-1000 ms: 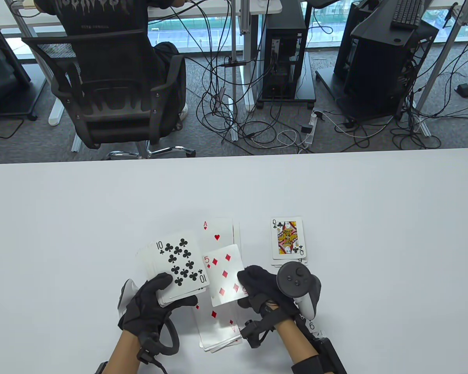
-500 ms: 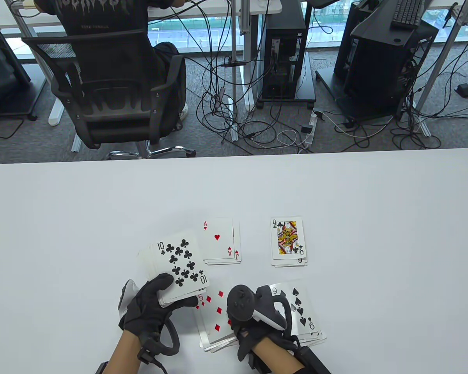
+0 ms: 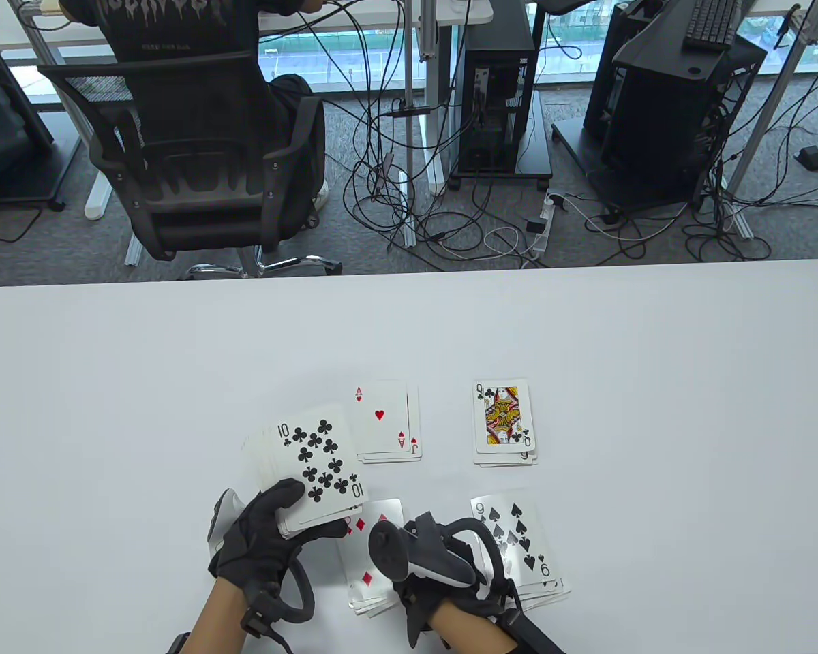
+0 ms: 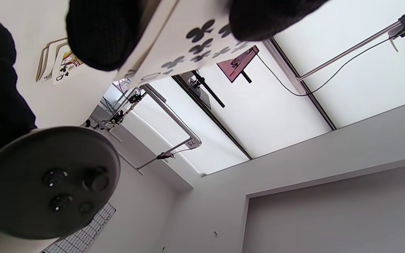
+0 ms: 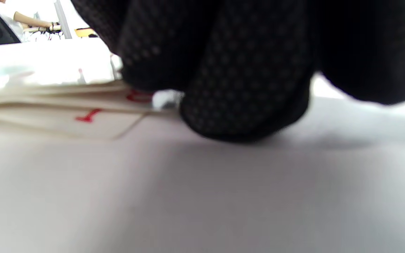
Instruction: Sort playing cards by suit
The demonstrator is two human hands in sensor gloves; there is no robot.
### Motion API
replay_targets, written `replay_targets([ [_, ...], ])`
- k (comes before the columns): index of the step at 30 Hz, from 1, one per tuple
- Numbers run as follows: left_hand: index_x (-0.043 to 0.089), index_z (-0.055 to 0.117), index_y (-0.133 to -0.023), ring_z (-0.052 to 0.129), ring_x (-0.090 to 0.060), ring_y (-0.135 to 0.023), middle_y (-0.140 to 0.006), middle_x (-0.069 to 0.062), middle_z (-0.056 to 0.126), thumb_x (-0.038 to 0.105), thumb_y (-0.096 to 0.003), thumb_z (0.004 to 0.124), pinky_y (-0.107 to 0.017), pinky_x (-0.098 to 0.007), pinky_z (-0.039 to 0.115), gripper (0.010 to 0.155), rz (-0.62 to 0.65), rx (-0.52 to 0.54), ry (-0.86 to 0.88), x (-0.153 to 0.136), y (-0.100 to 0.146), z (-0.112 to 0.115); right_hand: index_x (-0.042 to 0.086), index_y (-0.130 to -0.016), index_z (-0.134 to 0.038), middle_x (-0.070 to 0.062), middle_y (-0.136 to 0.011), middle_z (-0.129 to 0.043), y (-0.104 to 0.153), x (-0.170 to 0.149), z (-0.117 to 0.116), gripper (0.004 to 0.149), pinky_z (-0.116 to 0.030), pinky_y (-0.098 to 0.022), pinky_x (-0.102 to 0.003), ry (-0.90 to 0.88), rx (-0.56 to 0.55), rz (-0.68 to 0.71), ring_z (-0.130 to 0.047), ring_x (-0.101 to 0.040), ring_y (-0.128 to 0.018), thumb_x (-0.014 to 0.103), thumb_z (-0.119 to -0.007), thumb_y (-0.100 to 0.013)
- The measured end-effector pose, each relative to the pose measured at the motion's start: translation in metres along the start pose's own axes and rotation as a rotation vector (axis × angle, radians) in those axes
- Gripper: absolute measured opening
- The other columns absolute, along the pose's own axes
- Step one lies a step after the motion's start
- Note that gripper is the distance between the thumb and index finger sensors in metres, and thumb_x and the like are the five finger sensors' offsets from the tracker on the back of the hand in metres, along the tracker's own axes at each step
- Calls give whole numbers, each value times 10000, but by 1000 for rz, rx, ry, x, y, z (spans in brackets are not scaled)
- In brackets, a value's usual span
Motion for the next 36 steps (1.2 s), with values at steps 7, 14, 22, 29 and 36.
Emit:
replay_targets([
  [7, 346, 354, -1097, 709, -339, -1023, -1157, -7, 506, 433, -640, 662, -600, -461, 802, 558, -23, -6, -13, -4, 0, 1, -191, -764, -711, -98, -379, -935, 9, -23, 49, 531, -864, -229, -473, -302, -296, 40, -984, -295, -282, 295, -655, -556],
  [14, 343, 355, -1098, 710, -342, -1021, -1156, -11, 506, 431, -640, 663, -598, -463, 802, 559, -56, -22, -36, -10, -2, 4, -170, -810, -663, -109, -471, -917, 25, -31, 86, 508, -857, -303, -486, -587, -540, 162, -972, -311, -380, 274, -594, -575],
  [22, 343, 358, -1097, 706, -346, -1022, -1157, -12, 504, 427, -640, 666, -598, -468, 799, 558, -114, -63, -57, -27, -6, 16, -208, -882, -531, -170, -594, -857, 22, -16, 75, 757, -820, -365, -533, -571, -511, 244, -921, -385, -492, 459, -659, -548],
  [29, 345, 363, -1097, 707, -344, -1023, -1158, -11, 505, 428, -637, 670, -601, -473, 794, 559, -121, -86, -73, -29, -7, 21, -162, -818, -592, -79, -506, -866, 24, -15, 74, 673, -853, -331, -477, -541, -552, 206, -950, -302, -432, 410, -753, -500],
  [36, 347, 367, -1096, 696, -345, -1029, -1158, -13, 503, 416, -634, 675, -606, -477, 789, 559, -122, -87, -84, -29, -7, 19, -102, -719, -731, -21, -374, -914, 21, -28, 73, 468, -881, -271, -440, -645, -540, 162, -988, -234, -326, 316, -747, -508],
])
Point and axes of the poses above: the tracker on the back of each hand, its own x axis roughly to the thumb side, its own y axis roughly from the fingertips to the wrist, z = x × y, the point moved 5 cm from there along -y, roughly from the wrist to the fingertips
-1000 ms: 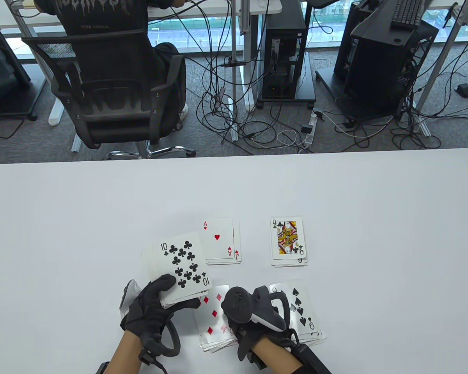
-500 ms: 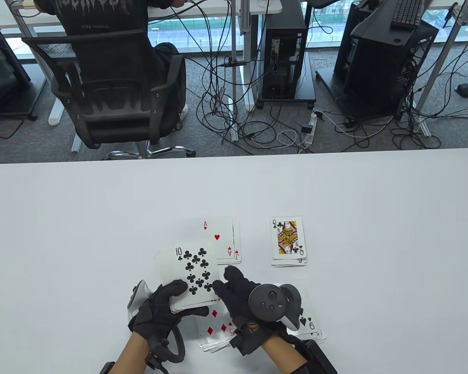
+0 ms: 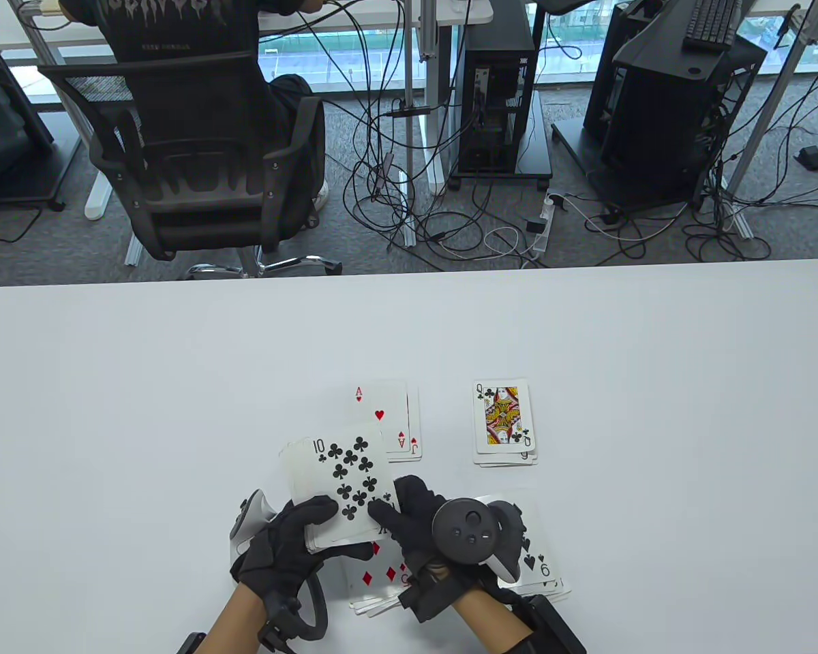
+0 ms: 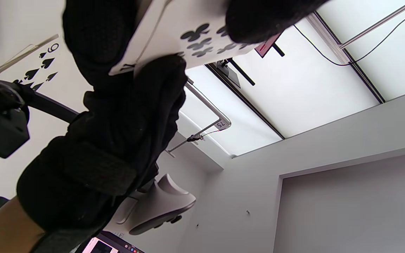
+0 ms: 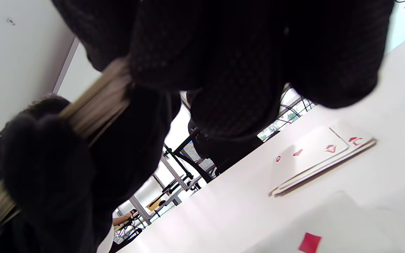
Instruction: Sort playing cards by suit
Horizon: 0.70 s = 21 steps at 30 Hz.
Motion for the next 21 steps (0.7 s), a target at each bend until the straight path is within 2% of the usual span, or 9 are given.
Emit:
replay_targets([
  [6, 348, 368, -1095, 701, -344, -1027, -1157, -10, 504, 413, -634, 671, -604, -474, 792, 555, 8, 2, 14, 1, 0, 1, -98, -710, -751, -16, -360, -921, -2, -9, 10, 388, -885, -267, -433, -18, -31, -39, -993, -223, -314, 243, -688, -535],
  [12, 346, 366, -1095, 709, -343, -1023, -1155, -10, 511, 415, -635, 668, -599, -470, 799, 555, 28, -6, 48, 3, 0, 3, -114, -713, -764, -28, -357, -924, -9, -26, 31, 376, -882, -263, -440, -153, -81, -88, -992, -233, -308, 205, -669, -539],
  [15, 346, 364, -1095, 710, -341, -1023, -1155, -9, 509, 418, -636, 667, -599, -468, 800, 554, 34, -2, 55, 4, 0, 3, -121, -718, -764, -41, -357, -924, -21, -43, 51, 378, -875, -261, -450, -239, -74, -172, -988, -245, -307, 199, -672, -539],
  [18, 345, 363, -1095, 708, -342, -1023, -1155, -11, 510, 417, -637, 666, -600, -467, 800, 554, 38, 6, 56, 5, 0, 2, -121, -722, -761, -41, -360, -924, -37, -56, 76, 381, -874, -261, -451, -265, -88, -194, -988, -246, -308, 203, -673, -541],
  [21, 345, 363, -1095, 709, -341, -1022, -1154, -9, 510, 418, -636, 666, -600, -466, 800, 554, 40, 7, 57, 6, 0, 2, -124, -723, -761, -48, -360, -925, -50, -72, 96, 384, -871, -262, -457, -218, -123, -264, -987, -254, -308, 203, -676, -541],
])
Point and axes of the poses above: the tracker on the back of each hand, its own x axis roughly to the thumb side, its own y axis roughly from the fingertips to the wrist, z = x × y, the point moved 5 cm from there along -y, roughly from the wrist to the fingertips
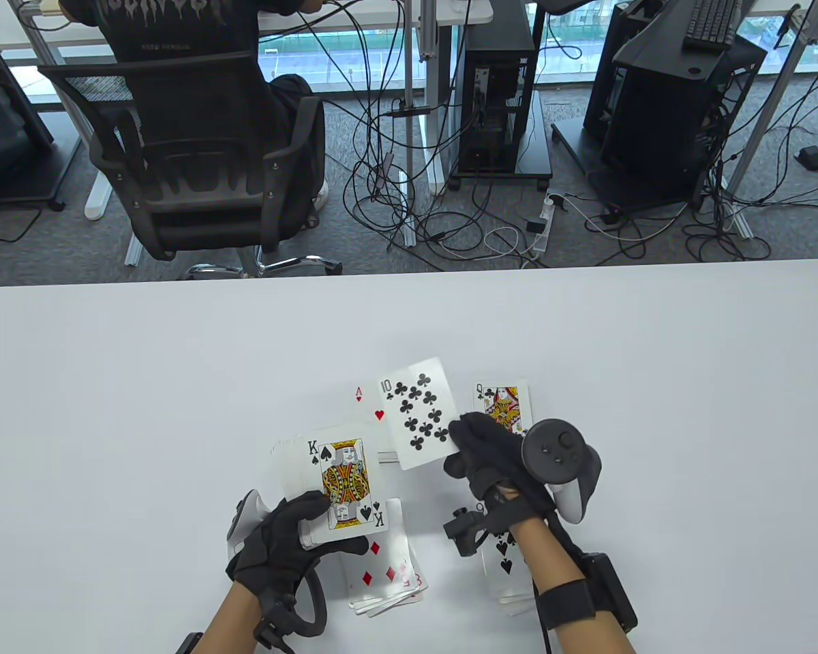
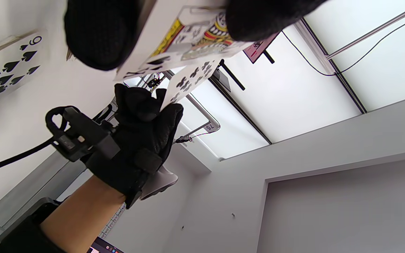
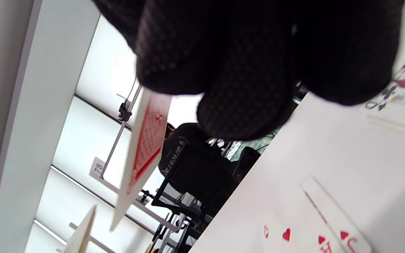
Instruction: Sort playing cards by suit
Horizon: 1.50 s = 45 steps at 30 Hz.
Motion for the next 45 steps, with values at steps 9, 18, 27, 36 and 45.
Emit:
replay_targets([
  [9, 344, 362, -1095, 710, -342, -1021, -1154, -11, 510, 420, -637, 665, -599, -465, 801, 555, 6, 5, -9, 3, 1, -2, -124, -716, -782, -50, -317, -929, -31, -67, 20, 392, -870, -210, -444, 415, -69, -287, -985, -248, -242, 211, -695, -533],
  [18, 343, 359, -1096, 707, -340, -1023, -1155, -9, 507, 422, -639, 663, -601, -465, 799, 555, 17, 12, -3, 5, 1, -3, -143, -713, -785, -53, -305, -930, -38, -104, 6, 419, -866, -204, -447, 874, 61, -462, -982, -252, -234, 224, -693, -532],
  [27, 343, 358, -1096, 707, -340, -1024, -1156, -9, 507, 422, -638, 664, -603, -464, 799, 556, 14, 15, -3, 6, 2, -3, -156, -741, -769, -85, -335, -936, -35, -111, -3, 475, -857, -231, -471, 1043, 134, -484, -980, -281, -275, 266, -682, -542],
  [36, 342, 358, -1096, 706, -341, -1025, -1156, -9, 505, 423, -639, 663, -602, -465, 798, 555, 12, 15, -1, 6, 2, -3, -167, -756, -751, -99, -353, -934, -31, -83, 8, 510, -852, -235, -486, 992, 94, -393, -978, -303, -282, 294, -684, -548],
  [45, 342, 359, -1095, 705, -341, -1024, -1155, -11, 507, 421, -638, 664, -603, -466, 798, 555, 9, 21, -5, 6, 2, -4, -179, -761, -737, -112, -380, -933, -9, -3, -44, 518, -849, -251, -498, 577, 182, 22, -977, -319, -306, 293, -671, -556],
])
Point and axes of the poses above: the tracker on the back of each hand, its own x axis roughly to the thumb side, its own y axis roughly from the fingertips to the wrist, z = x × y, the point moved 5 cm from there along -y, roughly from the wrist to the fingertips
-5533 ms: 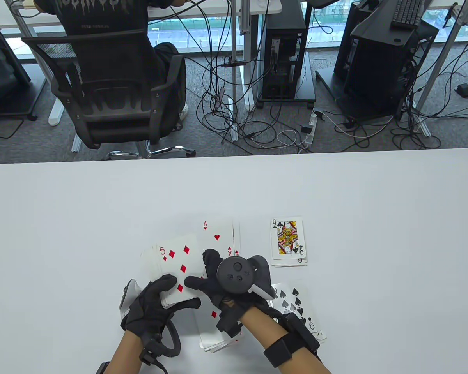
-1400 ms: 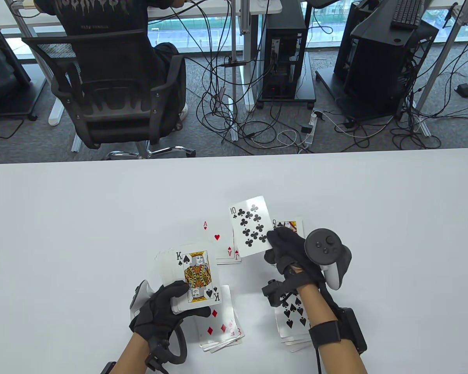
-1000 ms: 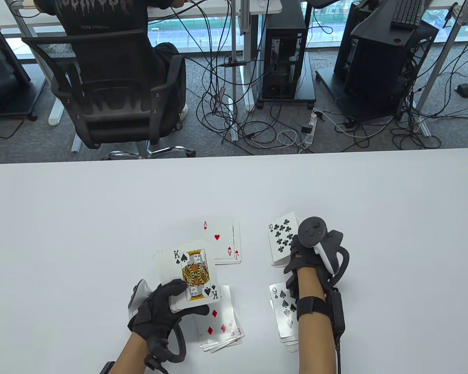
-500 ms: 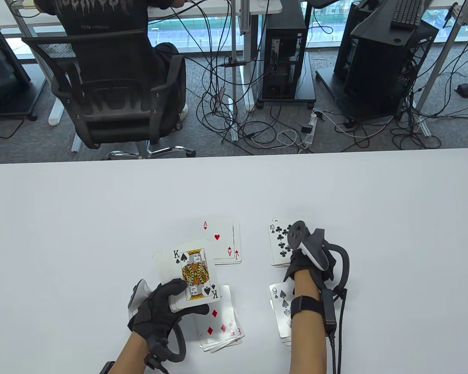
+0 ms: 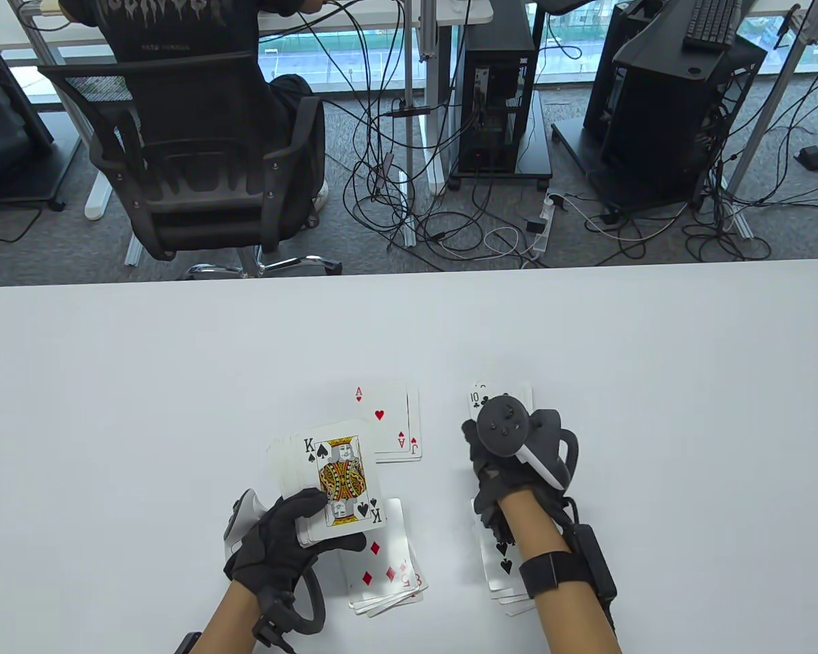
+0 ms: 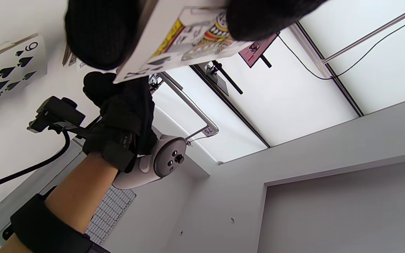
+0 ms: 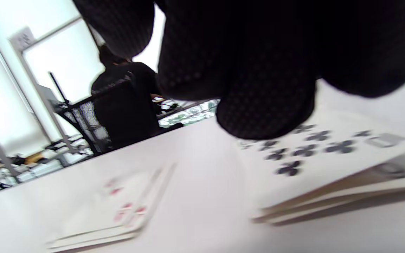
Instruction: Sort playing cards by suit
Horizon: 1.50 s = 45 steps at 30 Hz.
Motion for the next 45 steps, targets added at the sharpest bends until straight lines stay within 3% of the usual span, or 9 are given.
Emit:
replay_targets([
  [6, 342, 357, -1095, 704, -342, -1025, -1156, -8, 505, 422, -638, 663, -604, -465, 797, 556, -1, 9, -2, -1, 0, -1, -204, -794, -695, -163, -448, -923, 33, 68, -19, 580, -829, -290, -538, -373, 37, 234, -959, -376, -373, 330, -626, -578],
  [9, 341, 358, -1095, 704, -343, -1024, -1155, -12, 504, 423, -638, 663, -603, -467, 797, 556, -3, 10, 0, -1, 1, -1, -245, -864, -566, -218, -548, -878, 43, 84, -28, 729, -801, -338, -577, -389, 72, 283, -918, -436, -458, 413, -663, -565],
  [12, 341, 359, -1095, 704, -342, -1025, -1156, -10, 503, 422, -638, 663, -604, -466, 796, 554, -4, 6, -4, -1, 1, -1, -260, -891, -417, -226, -613, -815, 49, 95, -36, 865, -781, -367, -586, -297, 110, 322, -879, -455, -507, 471, -709, -531],
  [16, 341, 360, -1095, 708, -342, -1022, -1154, -10, 508, 423, -637, 665, -601, -467, 798, 556, -7, -4, -1, -1, 1, 0, -233, -867, -456, -151, -557, -829, 52, 99, -40, 824, -814, -335, -530, -243, 52, 335, -913, -382, -451, 446, -750, -504],
  [20, 338, 363, -1096, 716, -346, -1011, -1154, -14, 508, 431, -637, 663, -599, -468, 798, 556, -11, -16, -16, -1, 1, 2, -180, -812, -582, -93, -456, -869, 48, 86, -43, 674, -850, -277, -473, -374, 24, 282, -951, -301, -364, 390, -760, -500],
  [24, 337, 361, -1096, 710, -348, -1014, -1155, -17, 502, 424, -635, 665, -601, -470, 797, 559, -9, -24, -10, -1, 1, 3, -148, -772, -670, -100, -414, -898, 45, 70, -45, 546, -851, -260, -482, -547, 23, 214, -961, -307, -335, 323, -753, -510],
  [36, 339, 368, -1094, 715, -343, -1018, -1151, -10, 515, 420, -635, 663, -597, -466, 801, 552, -7, -38, 12, -3, 0, 5, -153, -737, -726, -90, -376, -920, 54, 32, -14, 416, -860, -243, -478, -571, -72, 158, -975, -297, -306, 208, -680, -535],
  [41, 337, 366, -1094, 714, -345, -1017, -1151, -13, 515, 421, -635, 664, -597, -466, 801, 554, -10, -34, 14, -4, 0, 5, -154, -722, -741, -84, -360, -922, 64, 6, 4, 396, -863, -235, -473, -640, -106, 111, -978, -289, -292, 187, -666, -535],
  [45, 337, 368, -1094, 714, -344, -1017, -1151, -13, 516, 421, -636, 664, -597, -466, 801, 552, -7, -31, 16, -3, 0, 6, -160, -717, -746, -89, -353, -924, 71, -21, 17, 396, -861, -228, -478, -584, -97, 46, -978, -294, -284, 182, -670, -534],
])
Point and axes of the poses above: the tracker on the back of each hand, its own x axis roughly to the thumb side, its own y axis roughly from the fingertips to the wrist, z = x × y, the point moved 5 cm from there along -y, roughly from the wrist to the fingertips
